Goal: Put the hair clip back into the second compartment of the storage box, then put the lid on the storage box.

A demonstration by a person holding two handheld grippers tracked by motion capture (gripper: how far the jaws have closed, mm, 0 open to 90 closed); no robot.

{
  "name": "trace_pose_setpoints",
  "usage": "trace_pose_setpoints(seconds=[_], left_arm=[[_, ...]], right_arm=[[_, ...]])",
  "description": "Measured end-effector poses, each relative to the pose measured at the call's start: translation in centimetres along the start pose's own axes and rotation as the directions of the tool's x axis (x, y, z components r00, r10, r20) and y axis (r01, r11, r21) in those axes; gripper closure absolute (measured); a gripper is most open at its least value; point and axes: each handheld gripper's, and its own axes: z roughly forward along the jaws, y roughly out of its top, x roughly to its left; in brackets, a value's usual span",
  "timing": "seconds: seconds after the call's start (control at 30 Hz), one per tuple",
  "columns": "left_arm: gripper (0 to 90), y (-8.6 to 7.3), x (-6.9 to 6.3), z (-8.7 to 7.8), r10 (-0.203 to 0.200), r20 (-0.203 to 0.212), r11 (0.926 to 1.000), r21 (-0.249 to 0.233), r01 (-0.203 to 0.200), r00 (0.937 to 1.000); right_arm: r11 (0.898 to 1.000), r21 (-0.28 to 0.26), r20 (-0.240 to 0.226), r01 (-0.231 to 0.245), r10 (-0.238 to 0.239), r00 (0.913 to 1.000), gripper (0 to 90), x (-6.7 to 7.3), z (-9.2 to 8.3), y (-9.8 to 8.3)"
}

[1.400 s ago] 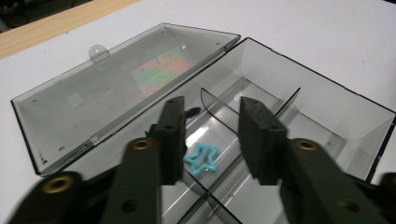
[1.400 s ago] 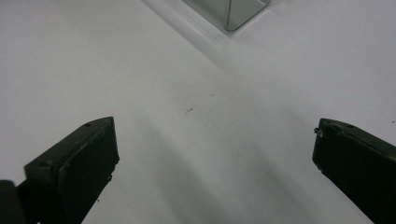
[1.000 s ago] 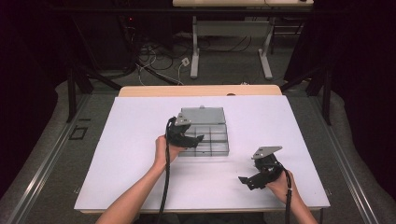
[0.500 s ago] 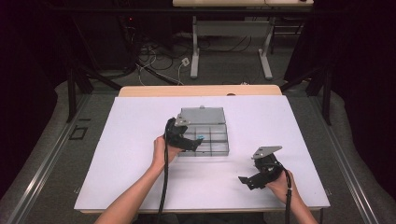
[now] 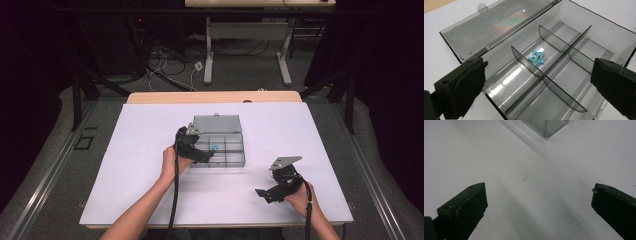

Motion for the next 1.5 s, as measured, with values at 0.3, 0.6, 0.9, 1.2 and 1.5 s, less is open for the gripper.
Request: trace_pose_setpoints(seconds=[0.3,0.6,0.9,1.2,1.5], left_arm=[[0.0,-0.1,0.2,0.0,-0.009,0.001,0.9999,0.010,0.009,1.0000],[14.1,0.0,-0.1,-0.1,-0.006,-0.019,0.9999,0.012,0.006,0.9998],[32.8,-0.2,-0.2,0.7,-0.002,-0.014,0.9993,0.037,0.003,0.9999],[48.5,-0.3,-0.7,1.4,0.028,0.008,0.9958,0.088,-0.028,0.9996],[56.2,-0.3,-1.1,2.5,0.037,-0.003,0.9938,0.105,-0.037,0.9993]], right_arm=[[1.000,0.008,0.001,0.004,-0.004,1.0000,0.0,0.0,0.0,0.0],[1.000,0.007,0.002,0.017,-0.017,0.9999,0.0,-0.1,0.0,0.1],[1.000,-0.005,0.007,0.015,-0.015,0.9999,0.0,-0.1,0.1,0.0],[1.000,0.004,0.001,0.010,-0.010,0.9999,0.0,-0.1,0.0,0.0],[1.000,-0.001,0.000,0.014,-0.014,0.9999,0.0,-0.2,0.2,-0.1]])
